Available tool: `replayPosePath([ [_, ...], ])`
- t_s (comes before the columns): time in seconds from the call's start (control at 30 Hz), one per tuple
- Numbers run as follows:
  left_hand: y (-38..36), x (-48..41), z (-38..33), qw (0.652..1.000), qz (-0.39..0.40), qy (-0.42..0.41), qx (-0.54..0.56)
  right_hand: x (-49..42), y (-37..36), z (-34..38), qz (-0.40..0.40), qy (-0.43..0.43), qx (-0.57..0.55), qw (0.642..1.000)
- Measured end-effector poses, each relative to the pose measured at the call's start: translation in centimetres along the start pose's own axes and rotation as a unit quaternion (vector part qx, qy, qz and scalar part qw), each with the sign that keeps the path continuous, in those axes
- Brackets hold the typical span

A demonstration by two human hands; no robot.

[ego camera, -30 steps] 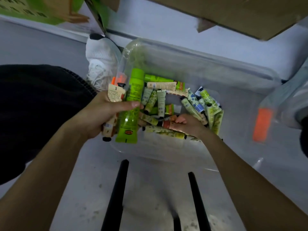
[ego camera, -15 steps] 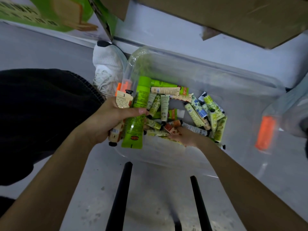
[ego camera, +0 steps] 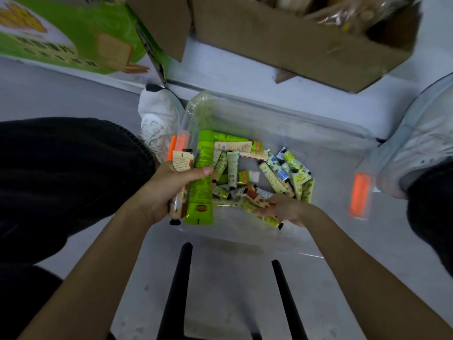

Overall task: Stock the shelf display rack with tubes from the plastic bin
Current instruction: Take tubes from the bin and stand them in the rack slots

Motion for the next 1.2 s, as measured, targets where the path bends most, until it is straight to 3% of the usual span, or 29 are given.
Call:
replayPosePath([
  [0.17,-1.1,1.9,-0.7,0.997,-0.016,-0.023,0.068,7.2,0.6,5.3,-0.013,0.123,-0.195,0.973],
  [0.27,-2.7,4.6,-3.9,0.991,-0.017,-0.051,0.125,12.5,0.1,10.3,0.006,0.203,-0.311,0.929],
  [0.4,-4.3,7.1,-7.4,0.983,-0.009,-0.113,0.144,19.5,-0.6,15.4,0.024,0.268,-0.373,0.888],
  [0.7,-5.5,10.6,-12.0,0.967,-0.005,-0.167,0.193,26.6,-0.6,17.6,-0.038,0.308,-0.3,0.902],
  [0.97,-6.2,12.2,-13.9,0.971,-0.011,-0.181,0.156,28.7,-1.6,18.3,-0.098,0.367,-0.258,0.888],
  [1.2,-5.3,13.8,-16.7,0.965,0.001,-0.198,0.171,30.9,-1.2,19.8,-0.095,0.395,-0.282,0.869],
])
Point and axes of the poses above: each hand's wrist, its own x-axis away from the middle knuckle, its own y-axis out of the back of the hand, z = x × y, the point moved 6 cm from there along -x, towards the middle knuckle, and after that the axes turned 8 degrees about -x, right-handed, at the moved point
